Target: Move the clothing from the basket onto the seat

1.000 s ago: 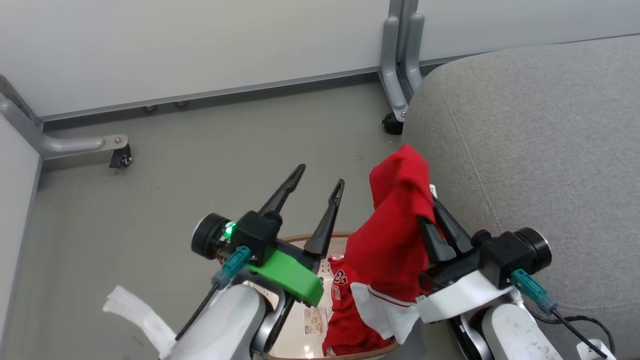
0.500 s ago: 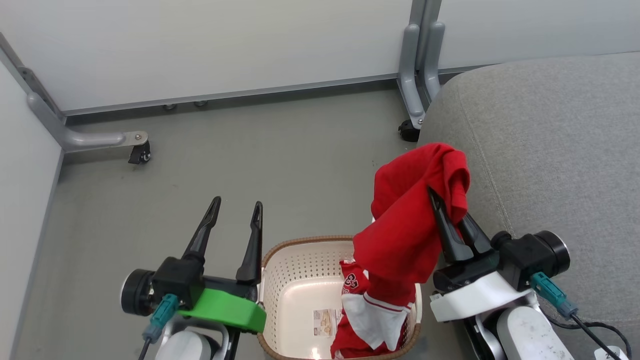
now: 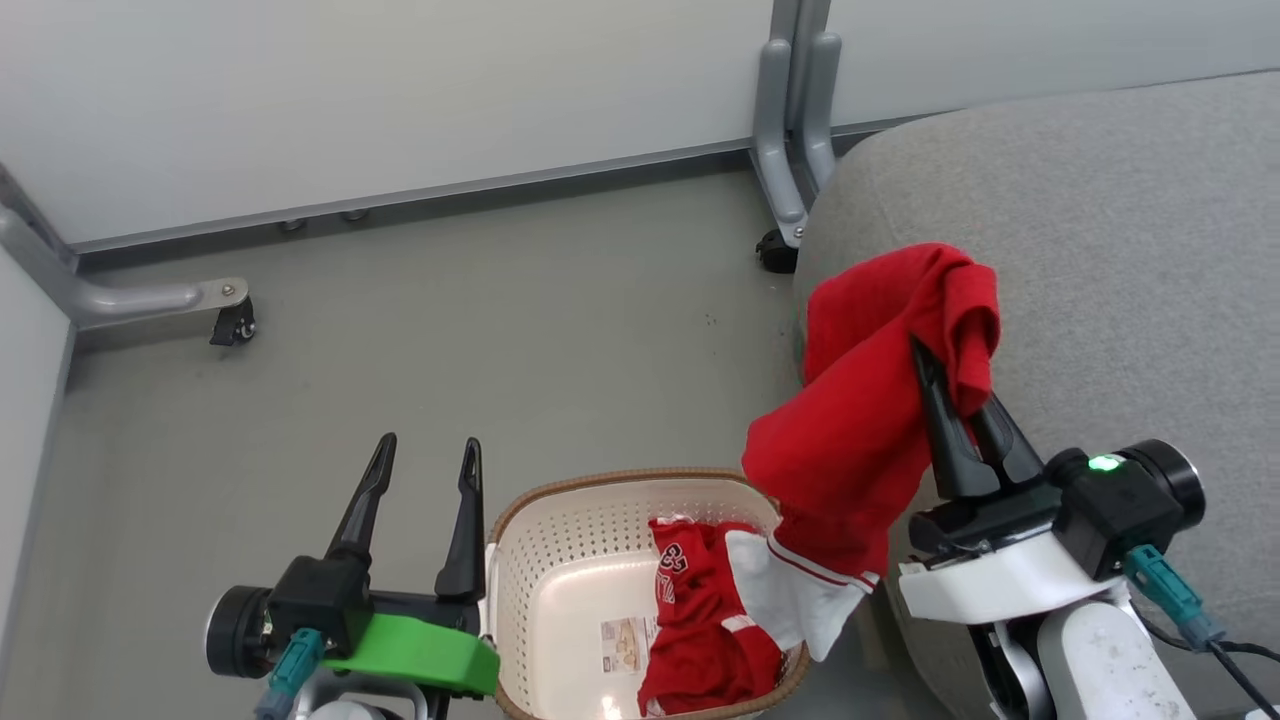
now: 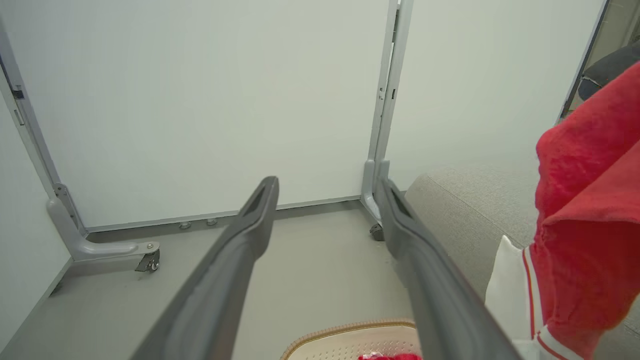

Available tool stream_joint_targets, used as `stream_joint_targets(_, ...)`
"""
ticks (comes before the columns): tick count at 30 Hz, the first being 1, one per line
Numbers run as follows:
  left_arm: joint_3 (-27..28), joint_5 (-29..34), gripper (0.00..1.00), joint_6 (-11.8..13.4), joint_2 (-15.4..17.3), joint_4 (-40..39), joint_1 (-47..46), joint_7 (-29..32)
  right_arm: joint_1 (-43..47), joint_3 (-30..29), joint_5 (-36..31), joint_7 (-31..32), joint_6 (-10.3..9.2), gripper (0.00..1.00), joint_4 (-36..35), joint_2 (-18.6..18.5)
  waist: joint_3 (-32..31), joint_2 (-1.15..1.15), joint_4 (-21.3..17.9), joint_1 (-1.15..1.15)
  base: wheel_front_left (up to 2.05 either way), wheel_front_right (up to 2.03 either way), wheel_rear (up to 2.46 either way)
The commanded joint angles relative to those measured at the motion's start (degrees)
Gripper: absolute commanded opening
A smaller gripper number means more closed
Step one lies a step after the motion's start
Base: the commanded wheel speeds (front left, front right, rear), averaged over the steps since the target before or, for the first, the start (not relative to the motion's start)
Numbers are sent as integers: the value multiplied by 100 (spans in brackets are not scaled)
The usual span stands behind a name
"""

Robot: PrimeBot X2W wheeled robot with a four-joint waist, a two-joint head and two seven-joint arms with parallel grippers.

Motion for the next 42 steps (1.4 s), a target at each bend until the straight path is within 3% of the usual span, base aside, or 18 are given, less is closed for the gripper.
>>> stream_joint_targets(1, 60, 39, 100, -40, -24, -3, 58, 6, 32, -41, -41, -18, -9, 0, -81, -9, 63, 0, -295, 0, 0, 0, 0)
stream_joint_targets(15, 441, 398, 100, -285, -52, -4, -135, 4, 2, -494, 171, -18, -8, 0, -616, -7, 535, 0, -1902, 0, 0, 0, 0)
stream_joint_targets(23, 462, 544, 100, -444, -46, 73, -323, 5, 65, -664, 485, -18, -8, 0, -496, -4, 834, 0, -2452, 0, 0, 0, 0)
stream_joint_targets(29, 409, 690, 100, -543, 35, 66, -522, 5, -356, -901, 866, -18, -8, 0, -492, -3, 1277, 0, -2436, 0, 0, 0, 0)
stream_joint_targets(36, 296, 778, 100, -654, 183, 13, -974, 6, -1621, -1262, 467, -18, -8, 0, -417, -14, 2119, 0, -1995, 0, 0, 0, 0)
stream_joint_targets(42, 345, 790, 100, -680, 321, -88, -1308, 7, -2990, -1871, 511, -18, -8, 0, -62, -436, 2787, 0, -1683, 0, 0, 0, 0)
